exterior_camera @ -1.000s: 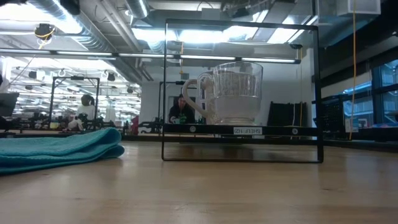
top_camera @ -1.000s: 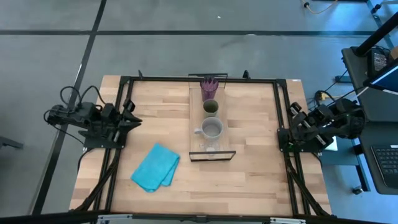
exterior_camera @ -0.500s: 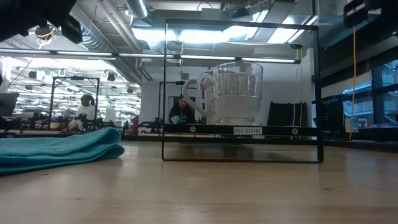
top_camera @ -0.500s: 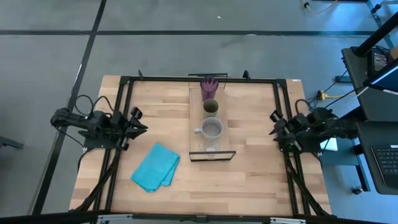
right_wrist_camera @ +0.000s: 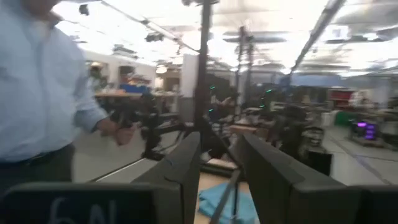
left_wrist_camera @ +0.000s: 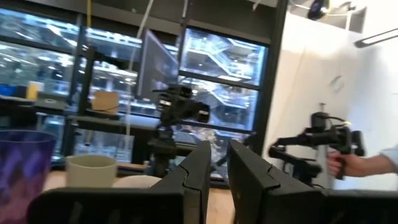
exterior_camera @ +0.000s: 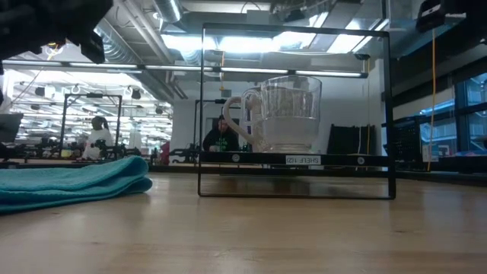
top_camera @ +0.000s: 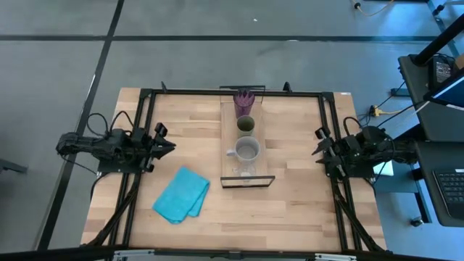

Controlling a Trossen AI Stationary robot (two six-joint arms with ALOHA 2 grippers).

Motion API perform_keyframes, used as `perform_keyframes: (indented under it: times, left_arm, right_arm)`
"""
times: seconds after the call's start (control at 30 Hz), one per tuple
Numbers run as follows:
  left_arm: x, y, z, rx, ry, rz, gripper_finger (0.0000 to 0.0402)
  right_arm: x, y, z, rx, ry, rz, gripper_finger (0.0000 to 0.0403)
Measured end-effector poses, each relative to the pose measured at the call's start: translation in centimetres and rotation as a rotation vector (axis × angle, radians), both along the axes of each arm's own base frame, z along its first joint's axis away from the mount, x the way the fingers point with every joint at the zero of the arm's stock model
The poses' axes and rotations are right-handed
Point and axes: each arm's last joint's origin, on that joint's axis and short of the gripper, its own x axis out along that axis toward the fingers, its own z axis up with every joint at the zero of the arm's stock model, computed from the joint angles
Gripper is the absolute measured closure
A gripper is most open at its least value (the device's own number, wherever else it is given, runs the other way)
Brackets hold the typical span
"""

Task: Stack small to large cups/mugs on shelf
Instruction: Return to Home Position

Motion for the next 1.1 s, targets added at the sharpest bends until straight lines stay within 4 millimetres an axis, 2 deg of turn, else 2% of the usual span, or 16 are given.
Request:
perform_keyframes:
  times: [0.23,0.37,0.83,1.1]
  left_arm:
    - [0.1,1.2,-0.2,0.003,0.027,-0.014,0.0355]
    - [0.2,1.8,-0.8,-0.026,0.097,-0.006,0.0355]
    - [0.2,2.2,-0.9,-0.068,0.106,0.031,0.0355]
    - [0.3,2.4,-1.5,-0.057,0.168,0.088,0.0355]
  right_arm:
    - [0.1,-0.5,0.0,0.034,0.02,-0.051,0.0283]
    - [0.4,-0.7,-1.1,0.04,0.118,-0.065,0.0283]
    - [1.6,-0.7,-4.1,0.005,0.124,-0.019,0.0283]
    - [2.0,-0.7,-5.7,0.003,0.162,-0.02,0.0283]
